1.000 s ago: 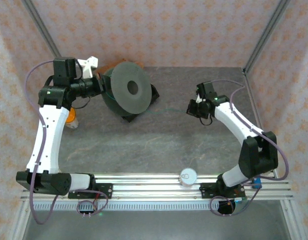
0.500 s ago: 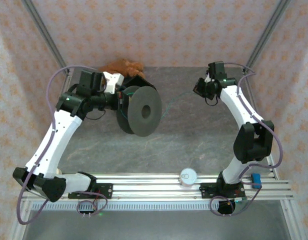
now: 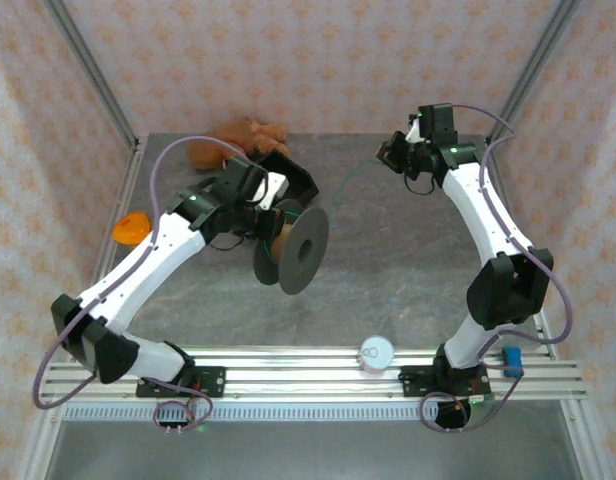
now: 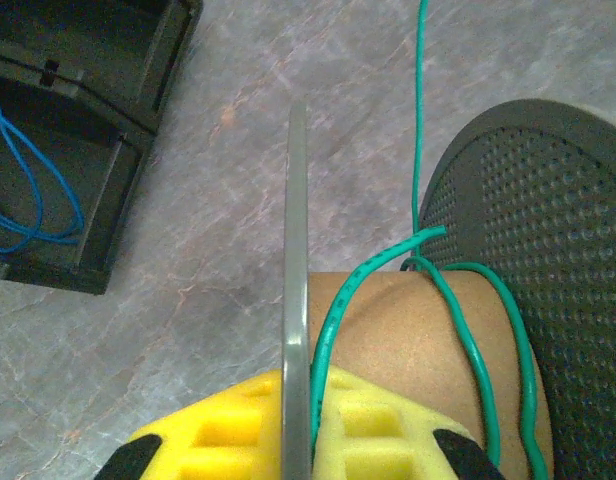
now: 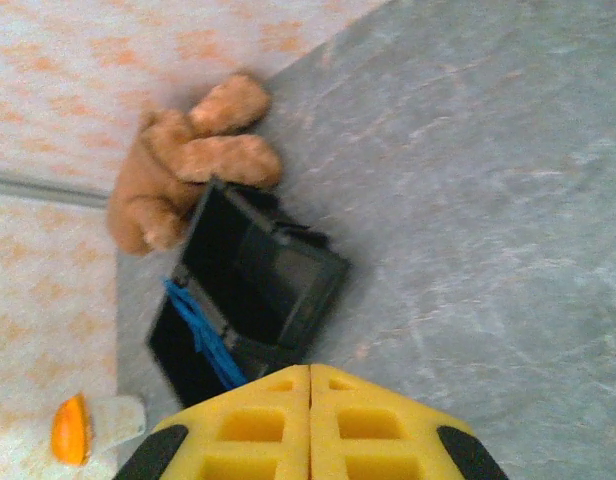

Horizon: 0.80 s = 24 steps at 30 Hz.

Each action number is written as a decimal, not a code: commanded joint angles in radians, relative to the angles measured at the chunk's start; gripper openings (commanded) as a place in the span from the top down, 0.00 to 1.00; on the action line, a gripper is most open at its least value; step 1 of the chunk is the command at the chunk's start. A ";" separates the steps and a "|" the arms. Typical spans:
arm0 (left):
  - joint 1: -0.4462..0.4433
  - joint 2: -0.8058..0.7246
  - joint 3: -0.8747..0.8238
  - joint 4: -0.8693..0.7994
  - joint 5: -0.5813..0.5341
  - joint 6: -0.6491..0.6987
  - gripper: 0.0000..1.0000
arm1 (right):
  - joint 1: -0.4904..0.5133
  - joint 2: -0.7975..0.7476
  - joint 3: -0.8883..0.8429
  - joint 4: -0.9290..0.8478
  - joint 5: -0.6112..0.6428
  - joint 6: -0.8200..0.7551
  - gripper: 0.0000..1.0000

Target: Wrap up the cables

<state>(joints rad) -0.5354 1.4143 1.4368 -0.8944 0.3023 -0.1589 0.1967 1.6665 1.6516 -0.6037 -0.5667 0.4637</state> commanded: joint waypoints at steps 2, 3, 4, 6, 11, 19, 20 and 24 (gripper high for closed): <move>-0.015 0.050 0.043 -0.007 -0.092 -0.040 1.00 | 0.063 -0.084 0.052 0.067 -0.046 0.033 1.00; -0.016 0.064 0.052 -0.006 -0.097 -0.051 1.00 | 0.082 -0.092 0.056 0.071 -0.050 0.033 1.00; -0.018 0.077 0.062 -0.006 -0.094 -0.061 1.00 | 0.098 -0.098 0.059 0.073 -0.049 0.033 1.00; -0.019 0.103 0.085 -0.013 -0.104 -0.083 1.00 | 0.135 -0.109 0.065 0.077 -0.045 0.030 1.00; -0.018 0.148 0.129 -0.014 -0.116 -0.139 1.00 | 0.231 -0.126 0.080 0.090 -0.036 0.011 1.00; -0.008 0.188 0.184 -0.018 -0.199 -0.240 1.00 | 0.382 -0.173 0.060 0.098 -0.021 -0.046 1.00; -0.002 0.190 0.186 -0.018 -0.207 -0.255 1.00 | 0.397 -0.188 0.043 0.102 -0.013 -0.050 1.00; 0.039 0.174 0.167 0.014 -0.225 -0.327 1.00 | 0.438 -0.261 -0.058 0.141 0.019 -0.029 1.00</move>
<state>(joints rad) -0.5289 1.6089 1.5764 -0.9245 0.1329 -0.3977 0.6140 1.4815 1.6428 -0.5163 -0.5701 0.4332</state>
